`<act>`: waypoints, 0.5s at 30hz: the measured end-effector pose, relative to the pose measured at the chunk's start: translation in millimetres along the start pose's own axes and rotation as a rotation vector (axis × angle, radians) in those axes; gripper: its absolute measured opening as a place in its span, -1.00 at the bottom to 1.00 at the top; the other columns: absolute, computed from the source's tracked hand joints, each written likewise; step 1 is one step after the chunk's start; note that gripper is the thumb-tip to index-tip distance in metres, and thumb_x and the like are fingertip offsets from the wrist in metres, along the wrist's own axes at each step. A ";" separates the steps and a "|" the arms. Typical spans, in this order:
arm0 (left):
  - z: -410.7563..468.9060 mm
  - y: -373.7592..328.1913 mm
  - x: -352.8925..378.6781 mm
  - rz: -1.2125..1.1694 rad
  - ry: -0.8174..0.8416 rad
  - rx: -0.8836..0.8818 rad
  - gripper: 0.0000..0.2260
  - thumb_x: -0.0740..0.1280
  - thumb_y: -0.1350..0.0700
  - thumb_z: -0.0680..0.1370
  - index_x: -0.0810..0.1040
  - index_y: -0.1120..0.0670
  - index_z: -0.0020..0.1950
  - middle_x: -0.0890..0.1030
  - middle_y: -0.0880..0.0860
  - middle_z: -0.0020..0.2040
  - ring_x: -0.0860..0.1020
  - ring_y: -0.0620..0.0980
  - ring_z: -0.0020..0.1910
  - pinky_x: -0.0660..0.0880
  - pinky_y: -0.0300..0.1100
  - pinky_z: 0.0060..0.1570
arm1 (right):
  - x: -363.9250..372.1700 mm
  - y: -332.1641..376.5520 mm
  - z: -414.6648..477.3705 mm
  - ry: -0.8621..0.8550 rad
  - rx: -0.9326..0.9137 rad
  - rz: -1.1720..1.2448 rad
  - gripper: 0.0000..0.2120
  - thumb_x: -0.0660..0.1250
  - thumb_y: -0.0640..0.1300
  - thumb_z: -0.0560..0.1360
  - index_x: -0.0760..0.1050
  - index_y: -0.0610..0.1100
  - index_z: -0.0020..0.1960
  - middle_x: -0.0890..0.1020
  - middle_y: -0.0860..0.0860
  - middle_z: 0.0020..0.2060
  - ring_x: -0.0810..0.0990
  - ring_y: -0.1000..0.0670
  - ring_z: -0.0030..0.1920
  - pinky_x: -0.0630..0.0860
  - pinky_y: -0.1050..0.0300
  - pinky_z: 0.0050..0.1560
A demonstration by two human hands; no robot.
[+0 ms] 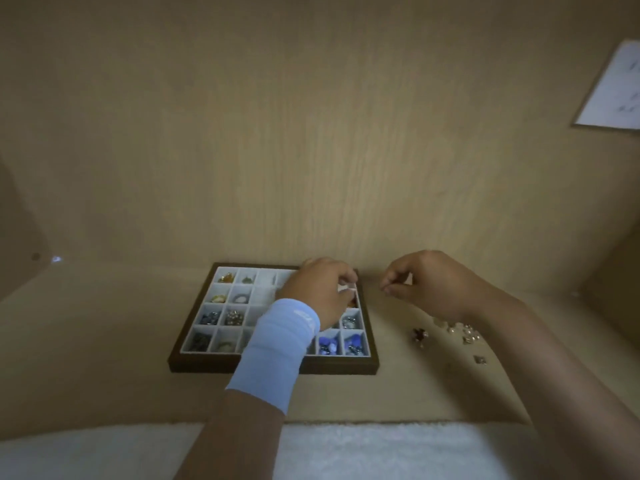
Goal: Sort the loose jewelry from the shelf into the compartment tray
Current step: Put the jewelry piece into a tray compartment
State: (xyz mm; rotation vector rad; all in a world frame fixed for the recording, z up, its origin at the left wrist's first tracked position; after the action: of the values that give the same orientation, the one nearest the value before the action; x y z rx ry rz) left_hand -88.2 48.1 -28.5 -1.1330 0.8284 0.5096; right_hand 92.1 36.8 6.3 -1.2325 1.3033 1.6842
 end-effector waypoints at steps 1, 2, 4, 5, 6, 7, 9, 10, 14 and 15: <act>-1.6 -10.0 8.2 0.009 0.029 0.025 -0.82 0.31 0.07 0.54 0.61 -0.08 0.11 0.58 -0.07 0.10 0.49 -0.04 0.17 0.46 -0.03 0.21 | -1.3 -9.8 -8.7 0.020 0.021 0.023 -0.90 0.45 -0.09 0.50 0.66 0.11 -0.13 0.64 0.23 -0.23 0.56 0.29 -0.26 0.44 0.28 -0.15; -3.3 -19.9 16.7 0.028 0.055 0.051 -0.82 0.30 0.07 0.55 0.62 -0.09 0.10 0.58 -0.07 0.09 0.47 -0.04 0.17 0.45 -0.03 0.22 | -2.3 -18.7 -17.3 0.039 0.039 0.042 -0.87 0.45 -0.13 0.49 0.66 0.10 -0.14 0.63 0.23 -0.27 0.55 0.31 -0.31 0.41 0.36 -0.20; -6.8 -35.5 32.3 0.087 0.087 0.108 -0.81 0.28 0.04 0.56 0.62 -0.13 0.11 0.57 -0.09 0.09 0.40 -0.04 0.21 0.40 -0.06 0.26 | -3.1 -31.3 -31.6 0.093 0.071 0.049 -0.85 0.44 -0.21 0.48 0.68 0.04 -0.12 0.61 0.23 -0.32 0.54 0.36 -0.37 0.36 0.49 -0.29; -8.0 -42.0 38.3 0.136 0.087 0.137 -0.81 0.27 0.02 0.56 0.62 -0.14 0.12 0.56 -0.10 0.11 0.37 -0.03 0.23 0.35 -0.09 0.28 | -3.2 -36.9 -36.8 0.120 0.083 0.044 -0.84 0.43 -0.21 0.48 0.68 0.05 -0.13 0.63 0.22 -0.30 0.55 0.36 -0.36 0.37 0.49 -0.29; -9.0 -46.8 42.0 0.191 0.075 0.164 -0.80 0.27 0.01 0.57 0.62 -0.14 0.12 0.55 -0.11 0.14 0.35 -0.03 0.23 0.28 -0.12 0.28 | -3.3 -41.8 -39.9 0.140 0.094 0.040 -0.81 0.42 -0.21 0.47 0.67 0.09 -0.15 0.65 0.21 -0.26 0.58 0.33 -0.31 0.42 0.47 -0.25; -9.5 -50.2 44.5 0.239 0.058 0.183 -0.80 0.27 -0.01 0.57 0.62 -0.15 0.12 0.54 -0.13 0.16 0.34 -0.02 0.22 0.22 -0.14 0.27 | -3.2 -46.9 -41.9 0.156 0.109 0.040 -0.79 0.41 -0.20 0.46 0.66 0.12 -0.16 0.67 0.20 -0.22 0.61 0.27 -0.23 0.51 0.38 -0.17; -9.9 -54.9 48.3 0.287 0.035 0.207 -0.80 0.28 -0.05 0.55 0.62 -0.16 0.12 0.54 -0.15 0.17 0.34 -0.04 0.22 0.17 -0.15 0.26 | -3.4 -54.5 -43.6 0.180 0.137 0.051 -0.76 0.38 -0.20 0.45 0.67 0.16 -0.16 0.70 0.17 -0.17 0.66 0.16 -0.13 0.61 0.19 -0.03; -10.3 -57.3 50.6 0.283 0.046 0.216 -0.80 0.28 -0.06 0.55 0.61 -0.17 0.14 0.54 -0.15 0.17 0.34 -0.05 0.23 0.17 -0.14 0.28 | -3.2 -55.9 -43.9 0.186 0.140 0.055 -0.76 0.39 -0.19 0.45 0.67 0.16 -0.16 0.71 0.17 -0.16 0.66 0.16 -0.12 0.62 0.17 -0.01; -12.7 -64.5 63.8 0.248 0.141 0.237 -0.74 0.30 -0.13 0.54 0.58 -0.19 0.21 0.56 -0.14 0.17 0.37 -0.04 0.23 0.19 -0.08 0.32 | 5.5 -54.6 -41.9 0.232 0.112 0.063 -0.83 0.50 -0.15 0.38 0.72 0.10 -0.10 0.71 0.17 -0.23 0.62 0.23 -0.19 0.54 0.28 -0.08; -12.9 -65.2 66.2 0.252 0.152 0.243 -0.74 0.30 -0.14 0.53 0.57 -0.20 0.21 0.57 -0.14 0.17 0.38 -0.04 0.21 0.20 -0.08 0.31 | 7.5 -54.7 -41.3 0.237 0.109 0.058 -0.83 0.51 -0.13 0.37 0.72 0.10 -0.09 0.71 0.17 -0.23 0.62 0.22 -0.18 0.54 0.27 -0.07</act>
State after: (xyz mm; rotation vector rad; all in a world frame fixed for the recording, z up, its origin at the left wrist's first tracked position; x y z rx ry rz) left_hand -4.4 9.3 -45.4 -0.8551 1.1424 0.5186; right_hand 150.4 12.1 -21.1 -1.3720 1.5639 1.5184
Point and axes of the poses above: each hand's wrist, its own z-axis towards the middle knuckle, its own x-axis out of the palm, y = z × x, the point moved 4 cm from there along z, towards the middle knuckle
